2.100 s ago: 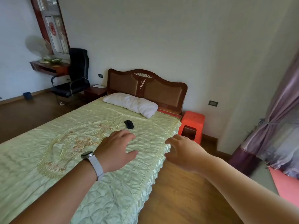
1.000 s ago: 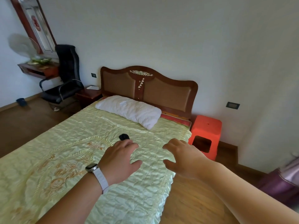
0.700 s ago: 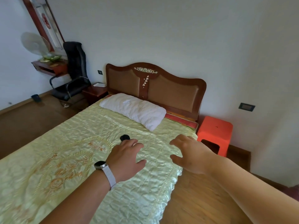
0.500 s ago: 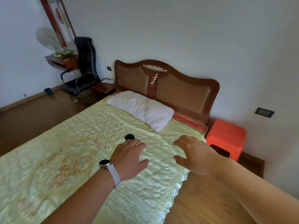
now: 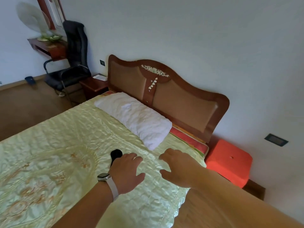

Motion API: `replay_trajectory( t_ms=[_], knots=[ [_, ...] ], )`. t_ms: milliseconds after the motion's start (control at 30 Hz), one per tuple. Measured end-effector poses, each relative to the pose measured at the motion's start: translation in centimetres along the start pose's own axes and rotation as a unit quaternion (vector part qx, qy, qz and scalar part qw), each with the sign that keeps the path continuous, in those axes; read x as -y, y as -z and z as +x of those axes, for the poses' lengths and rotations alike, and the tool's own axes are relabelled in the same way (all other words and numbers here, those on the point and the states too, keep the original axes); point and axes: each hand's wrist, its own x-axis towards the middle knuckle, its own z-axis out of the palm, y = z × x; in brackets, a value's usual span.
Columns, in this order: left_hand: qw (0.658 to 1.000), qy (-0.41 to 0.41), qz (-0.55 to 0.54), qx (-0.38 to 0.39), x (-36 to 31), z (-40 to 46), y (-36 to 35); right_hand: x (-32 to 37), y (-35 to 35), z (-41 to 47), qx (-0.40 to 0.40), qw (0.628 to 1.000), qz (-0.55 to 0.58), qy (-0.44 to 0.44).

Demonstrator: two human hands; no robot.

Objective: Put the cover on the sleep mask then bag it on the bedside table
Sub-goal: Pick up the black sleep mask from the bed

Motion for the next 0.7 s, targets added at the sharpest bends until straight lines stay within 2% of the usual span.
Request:
replay_trajectory(
  t_ms=[133,300,533,700],
  knots=[
    [1.0,0.012,0.006,-0.02,1.7,4.2,1.1,-2.0,1.0,5.2,0.003,1.0,-0.001,0.01],
    [0.997,0.073,-0.005,-0.041,4.7,5.4,2.4,-2.0,1.3,11.0,0.039,0.997,0.0,0.062],
    [0.983,0.182,-0.014,-0.019,8.2,5.4,2.6,-1.4,-0.1,19.0,0.08,0.978,-0.011,0.194],
    [0.959,0.282,-0.032,-0.02,9.2,6.4,2.9,-2.1,-0.5,24.7,0.111,0.952,-0.02,0.286]
  ],
)
